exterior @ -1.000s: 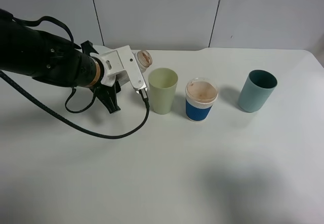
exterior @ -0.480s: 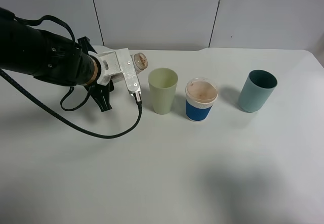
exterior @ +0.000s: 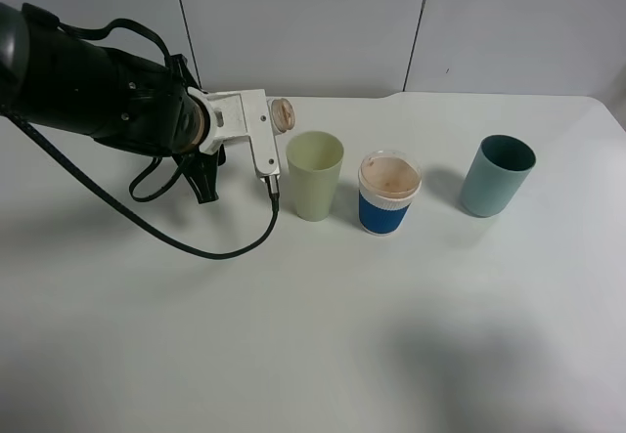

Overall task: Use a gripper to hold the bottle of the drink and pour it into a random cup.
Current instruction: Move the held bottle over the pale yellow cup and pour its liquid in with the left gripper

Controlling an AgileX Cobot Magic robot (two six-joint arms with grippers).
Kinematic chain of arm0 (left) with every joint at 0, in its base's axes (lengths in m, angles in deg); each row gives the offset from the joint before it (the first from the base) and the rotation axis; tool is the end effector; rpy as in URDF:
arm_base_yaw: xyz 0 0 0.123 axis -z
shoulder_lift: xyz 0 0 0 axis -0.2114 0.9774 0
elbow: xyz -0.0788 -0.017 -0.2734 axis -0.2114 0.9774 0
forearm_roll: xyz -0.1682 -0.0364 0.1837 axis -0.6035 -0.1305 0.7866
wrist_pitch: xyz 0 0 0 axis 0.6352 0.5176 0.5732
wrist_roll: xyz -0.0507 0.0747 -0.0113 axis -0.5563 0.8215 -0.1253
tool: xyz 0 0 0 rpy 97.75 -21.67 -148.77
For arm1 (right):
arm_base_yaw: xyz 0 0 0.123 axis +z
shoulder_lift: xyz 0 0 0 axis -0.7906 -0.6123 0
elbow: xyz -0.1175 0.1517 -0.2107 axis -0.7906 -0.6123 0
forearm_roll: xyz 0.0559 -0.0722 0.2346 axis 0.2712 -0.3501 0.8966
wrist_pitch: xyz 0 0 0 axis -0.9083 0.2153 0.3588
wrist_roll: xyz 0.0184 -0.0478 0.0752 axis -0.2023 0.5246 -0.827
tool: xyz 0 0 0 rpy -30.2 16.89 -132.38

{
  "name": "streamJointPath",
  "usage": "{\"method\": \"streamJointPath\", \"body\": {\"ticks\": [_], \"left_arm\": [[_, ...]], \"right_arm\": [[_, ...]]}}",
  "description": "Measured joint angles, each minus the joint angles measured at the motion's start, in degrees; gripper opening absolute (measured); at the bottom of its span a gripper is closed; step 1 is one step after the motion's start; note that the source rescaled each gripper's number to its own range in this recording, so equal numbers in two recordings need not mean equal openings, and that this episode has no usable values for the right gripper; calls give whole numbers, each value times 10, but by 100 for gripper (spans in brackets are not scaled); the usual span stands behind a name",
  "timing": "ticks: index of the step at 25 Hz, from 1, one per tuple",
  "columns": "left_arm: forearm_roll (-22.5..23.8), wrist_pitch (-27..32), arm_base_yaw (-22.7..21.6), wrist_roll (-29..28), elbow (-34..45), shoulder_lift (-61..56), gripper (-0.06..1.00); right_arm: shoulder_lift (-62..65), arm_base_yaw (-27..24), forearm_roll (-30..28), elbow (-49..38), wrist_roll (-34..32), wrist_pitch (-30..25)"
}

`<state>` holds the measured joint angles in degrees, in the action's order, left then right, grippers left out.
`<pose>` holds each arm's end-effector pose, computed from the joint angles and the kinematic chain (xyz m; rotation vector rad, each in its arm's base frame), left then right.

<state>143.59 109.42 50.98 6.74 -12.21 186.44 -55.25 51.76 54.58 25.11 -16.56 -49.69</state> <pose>0.2972 -0.1875 0.1545 1.5530 1.9293 0.6304 -0.0051 0.0007 0.2754 -0.0396 2.0521 -0.0244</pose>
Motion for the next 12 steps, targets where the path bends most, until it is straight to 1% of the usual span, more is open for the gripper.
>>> {"method": "streamJointPath", "body": {"ticks": [2,8,12], "left_arm": [[-1,1,2,4,-3,2,2],[-1,35,8,35,-3,2,2],[-3,47,10,44,-3,2,2]], "right_arm": [[0,0,0,0,0,0],[0,0,0,0,0,0],[0,0,0,0,0,0]]}}
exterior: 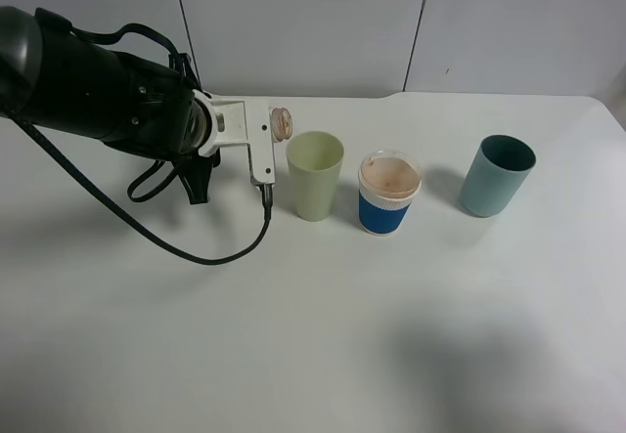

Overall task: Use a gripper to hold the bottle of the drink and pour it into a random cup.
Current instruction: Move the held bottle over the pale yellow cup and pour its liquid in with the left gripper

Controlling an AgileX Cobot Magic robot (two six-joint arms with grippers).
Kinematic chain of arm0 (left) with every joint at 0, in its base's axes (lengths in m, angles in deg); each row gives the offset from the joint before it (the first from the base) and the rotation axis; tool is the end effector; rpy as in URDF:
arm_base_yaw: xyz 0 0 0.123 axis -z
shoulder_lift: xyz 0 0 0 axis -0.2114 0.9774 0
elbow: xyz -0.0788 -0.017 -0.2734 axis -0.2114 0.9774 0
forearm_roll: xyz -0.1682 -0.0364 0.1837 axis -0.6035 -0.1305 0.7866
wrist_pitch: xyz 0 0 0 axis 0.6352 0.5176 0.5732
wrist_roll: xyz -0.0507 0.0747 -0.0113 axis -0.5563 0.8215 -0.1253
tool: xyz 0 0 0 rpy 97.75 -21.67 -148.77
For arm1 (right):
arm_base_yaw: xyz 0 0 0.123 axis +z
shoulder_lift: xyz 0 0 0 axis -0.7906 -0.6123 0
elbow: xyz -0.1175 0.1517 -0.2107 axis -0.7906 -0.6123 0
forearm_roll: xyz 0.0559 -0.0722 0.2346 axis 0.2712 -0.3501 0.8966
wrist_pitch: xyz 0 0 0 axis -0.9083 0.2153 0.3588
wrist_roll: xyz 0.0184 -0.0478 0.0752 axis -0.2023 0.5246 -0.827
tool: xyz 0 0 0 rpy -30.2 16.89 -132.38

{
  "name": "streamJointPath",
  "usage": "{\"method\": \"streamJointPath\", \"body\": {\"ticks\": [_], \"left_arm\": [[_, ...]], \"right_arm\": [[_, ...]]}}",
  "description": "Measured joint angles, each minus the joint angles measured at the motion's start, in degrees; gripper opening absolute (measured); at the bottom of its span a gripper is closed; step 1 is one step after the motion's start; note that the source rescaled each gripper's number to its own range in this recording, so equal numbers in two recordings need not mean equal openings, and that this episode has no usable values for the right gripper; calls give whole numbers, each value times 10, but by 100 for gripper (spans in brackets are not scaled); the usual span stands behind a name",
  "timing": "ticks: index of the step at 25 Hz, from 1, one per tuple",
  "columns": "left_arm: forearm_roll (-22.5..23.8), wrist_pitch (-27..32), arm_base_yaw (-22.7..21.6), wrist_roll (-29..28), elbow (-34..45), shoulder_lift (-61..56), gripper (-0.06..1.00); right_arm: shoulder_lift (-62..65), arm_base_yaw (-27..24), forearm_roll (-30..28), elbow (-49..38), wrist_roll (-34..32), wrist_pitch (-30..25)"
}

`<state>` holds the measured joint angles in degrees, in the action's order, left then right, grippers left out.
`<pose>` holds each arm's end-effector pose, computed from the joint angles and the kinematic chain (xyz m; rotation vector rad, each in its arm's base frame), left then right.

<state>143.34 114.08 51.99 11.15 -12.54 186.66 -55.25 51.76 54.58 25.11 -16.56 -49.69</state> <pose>0.2960 -0.1865 0.1559 1.6206 1.8976 0.7488 -0.0051 0.0007 0.2754 -0.0396 2.0521 -0.0244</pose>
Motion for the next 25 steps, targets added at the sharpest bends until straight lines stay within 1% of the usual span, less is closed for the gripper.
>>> {"method": "streamJointPath", "body": {"ticks": [3,10,13,21,25], "left_arm": [[0,4,2,5,0,0,2],[-1,48,2,42,0,0,2],[-9,57,2,57,-1,0,2],[-20,62,3,69,-31,0,2],[-31,63,8,75,-35,6,2]], "right_arm": [[0,0,0,0,0,0],[0,0,0,0,0,0],[0,0,0,0,0,0],[0,0,0,0,0,0],[0,0,0,0,0,0]]}}
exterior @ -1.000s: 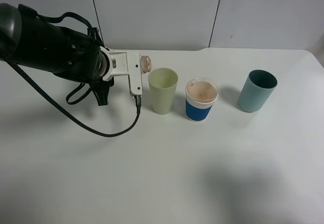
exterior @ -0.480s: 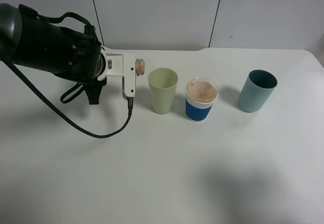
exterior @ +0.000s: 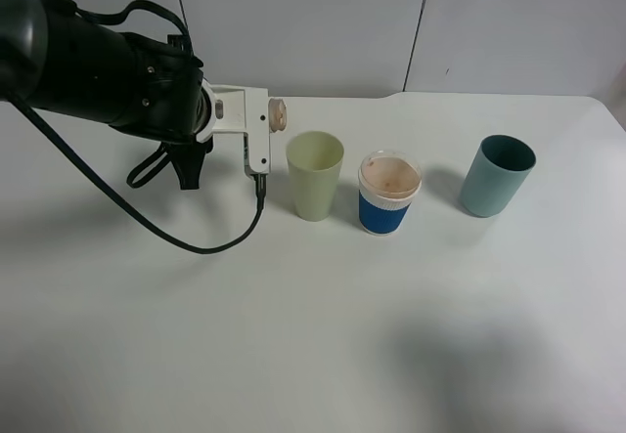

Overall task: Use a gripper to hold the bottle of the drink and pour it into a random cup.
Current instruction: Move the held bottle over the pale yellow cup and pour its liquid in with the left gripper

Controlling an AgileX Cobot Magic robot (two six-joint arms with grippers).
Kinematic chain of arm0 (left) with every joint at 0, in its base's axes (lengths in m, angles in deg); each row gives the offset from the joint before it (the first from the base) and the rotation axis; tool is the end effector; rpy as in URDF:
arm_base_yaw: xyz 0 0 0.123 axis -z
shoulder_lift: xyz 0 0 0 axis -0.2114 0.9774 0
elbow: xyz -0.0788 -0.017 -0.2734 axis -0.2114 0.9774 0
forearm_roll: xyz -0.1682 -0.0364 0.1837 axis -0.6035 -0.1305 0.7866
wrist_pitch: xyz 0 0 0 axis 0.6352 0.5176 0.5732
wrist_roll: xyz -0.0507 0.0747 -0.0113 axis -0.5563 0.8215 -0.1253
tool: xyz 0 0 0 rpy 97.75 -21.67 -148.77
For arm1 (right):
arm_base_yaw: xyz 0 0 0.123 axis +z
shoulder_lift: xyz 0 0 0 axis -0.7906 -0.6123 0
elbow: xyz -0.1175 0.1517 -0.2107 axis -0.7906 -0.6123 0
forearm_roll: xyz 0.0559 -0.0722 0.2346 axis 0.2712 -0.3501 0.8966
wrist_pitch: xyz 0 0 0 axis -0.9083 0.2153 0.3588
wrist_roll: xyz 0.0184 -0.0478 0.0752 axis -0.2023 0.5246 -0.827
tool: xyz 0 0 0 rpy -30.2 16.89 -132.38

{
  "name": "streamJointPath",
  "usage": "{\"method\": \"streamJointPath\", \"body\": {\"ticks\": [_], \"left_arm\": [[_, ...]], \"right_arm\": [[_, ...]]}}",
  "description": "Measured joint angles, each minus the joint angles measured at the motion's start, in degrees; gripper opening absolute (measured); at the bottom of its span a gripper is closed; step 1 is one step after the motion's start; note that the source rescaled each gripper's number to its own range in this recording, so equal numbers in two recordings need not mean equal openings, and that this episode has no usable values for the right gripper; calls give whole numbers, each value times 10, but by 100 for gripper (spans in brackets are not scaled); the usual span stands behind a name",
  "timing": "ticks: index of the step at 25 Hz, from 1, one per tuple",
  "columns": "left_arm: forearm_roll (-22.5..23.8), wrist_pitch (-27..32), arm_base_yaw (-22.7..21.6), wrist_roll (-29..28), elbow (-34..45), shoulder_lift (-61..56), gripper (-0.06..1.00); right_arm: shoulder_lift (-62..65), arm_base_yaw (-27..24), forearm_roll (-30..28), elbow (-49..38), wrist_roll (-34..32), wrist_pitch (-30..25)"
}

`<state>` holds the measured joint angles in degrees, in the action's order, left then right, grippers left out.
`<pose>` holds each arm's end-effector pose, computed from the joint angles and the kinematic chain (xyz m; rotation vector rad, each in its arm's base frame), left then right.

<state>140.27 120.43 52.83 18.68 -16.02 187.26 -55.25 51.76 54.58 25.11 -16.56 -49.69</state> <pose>0.3027 -0.1895 0.1671 1.6634 1.8767 0.8847 -0.0051 0.0007 0.2754 -0.0396 2.0521 -0.0244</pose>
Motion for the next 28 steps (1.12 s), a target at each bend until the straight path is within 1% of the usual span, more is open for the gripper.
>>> {"method": "streamJointPath", "body": {"ticks": [3,7,18,24,28], "left_arm": [[-6,-1,11,1,0,5,2],[-6,-1,14,1,0,5,2],[12,18,27,7,-1,5,2],[21,34,35,19,-28,17,2],[24,35,40,27,-48,30,2]], "right_arm": [[0,0,0,0,0,0],[0,0,0,0,0,0],[0,0,0,0,-2,0],[0,0,0,0,-2,0],[0,0,0,0,-2,0]]}}
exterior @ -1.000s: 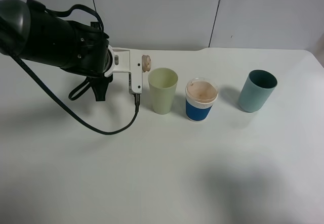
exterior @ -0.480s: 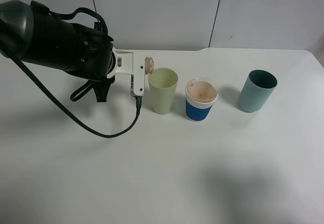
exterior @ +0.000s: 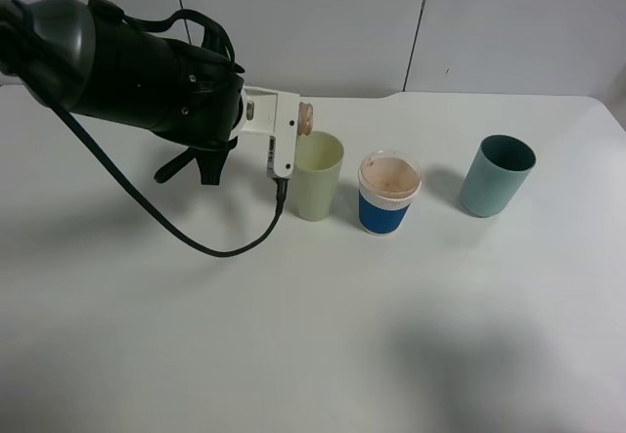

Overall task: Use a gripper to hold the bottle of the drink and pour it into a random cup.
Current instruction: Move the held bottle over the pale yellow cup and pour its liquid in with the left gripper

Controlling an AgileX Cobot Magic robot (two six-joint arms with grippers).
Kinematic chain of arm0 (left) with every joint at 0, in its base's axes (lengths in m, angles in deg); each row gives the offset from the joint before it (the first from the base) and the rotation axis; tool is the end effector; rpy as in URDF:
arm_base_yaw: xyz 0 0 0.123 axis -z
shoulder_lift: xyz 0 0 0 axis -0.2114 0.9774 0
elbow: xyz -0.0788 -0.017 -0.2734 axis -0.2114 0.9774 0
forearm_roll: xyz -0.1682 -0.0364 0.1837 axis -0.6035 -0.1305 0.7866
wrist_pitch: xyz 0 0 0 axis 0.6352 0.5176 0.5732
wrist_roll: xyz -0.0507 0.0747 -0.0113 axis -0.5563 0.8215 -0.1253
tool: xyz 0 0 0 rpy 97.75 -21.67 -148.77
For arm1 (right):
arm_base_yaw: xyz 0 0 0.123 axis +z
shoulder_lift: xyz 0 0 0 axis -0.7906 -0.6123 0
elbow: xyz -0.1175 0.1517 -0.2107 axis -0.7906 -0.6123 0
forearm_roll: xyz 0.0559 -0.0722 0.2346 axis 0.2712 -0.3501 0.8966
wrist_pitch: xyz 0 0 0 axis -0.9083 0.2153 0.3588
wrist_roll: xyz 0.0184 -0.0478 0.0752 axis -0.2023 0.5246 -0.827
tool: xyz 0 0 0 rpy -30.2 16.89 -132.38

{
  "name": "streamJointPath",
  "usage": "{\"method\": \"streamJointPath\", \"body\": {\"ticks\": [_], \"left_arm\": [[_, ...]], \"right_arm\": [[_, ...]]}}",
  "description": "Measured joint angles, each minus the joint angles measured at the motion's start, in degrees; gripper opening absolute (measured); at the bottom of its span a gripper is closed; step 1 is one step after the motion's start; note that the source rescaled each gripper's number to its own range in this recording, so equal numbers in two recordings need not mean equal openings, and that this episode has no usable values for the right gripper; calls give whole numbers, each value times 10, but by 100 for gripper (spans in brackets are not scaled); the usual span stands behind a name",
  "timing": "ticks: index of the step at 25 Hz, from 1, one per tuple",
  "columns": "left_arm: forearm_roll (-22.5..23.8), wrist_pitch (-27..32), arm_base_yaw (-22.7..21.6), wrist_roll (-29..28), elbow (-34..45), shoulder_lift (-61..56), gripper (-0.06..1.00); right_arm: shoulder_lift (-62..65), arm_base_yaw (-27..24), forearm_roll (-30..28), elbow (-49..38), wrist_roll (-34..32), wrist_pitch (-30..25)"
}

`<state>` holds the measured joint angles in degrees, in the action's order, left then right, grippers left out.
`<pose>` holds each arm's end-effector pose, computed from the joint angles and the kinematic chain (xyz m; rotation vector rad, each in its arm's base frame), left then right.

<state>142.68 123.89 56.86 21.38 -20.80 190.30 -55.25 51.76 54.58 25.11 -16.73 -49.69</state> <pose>0.3050 -0.2198 0.1712 1.7381 1.7439 0.9656 -0.0051 0.0007 0.2754 -0.0366 2.0522 -0.0225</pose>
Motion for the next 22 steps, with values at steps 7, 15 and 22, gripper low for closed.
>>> {"method": "streamJointPath", "body": {"ticks": [7,15,22], "left_arm": [[9,9,0,13,-4,4,1],[28,15,0,17,-4,4,1],[42,24,0,18,-4,4,1]], "right_arm": [[0,0,-5,0,-1,0],[0,0,-5,0,-3,0],[0,0,-5,0,-3,0]]}}
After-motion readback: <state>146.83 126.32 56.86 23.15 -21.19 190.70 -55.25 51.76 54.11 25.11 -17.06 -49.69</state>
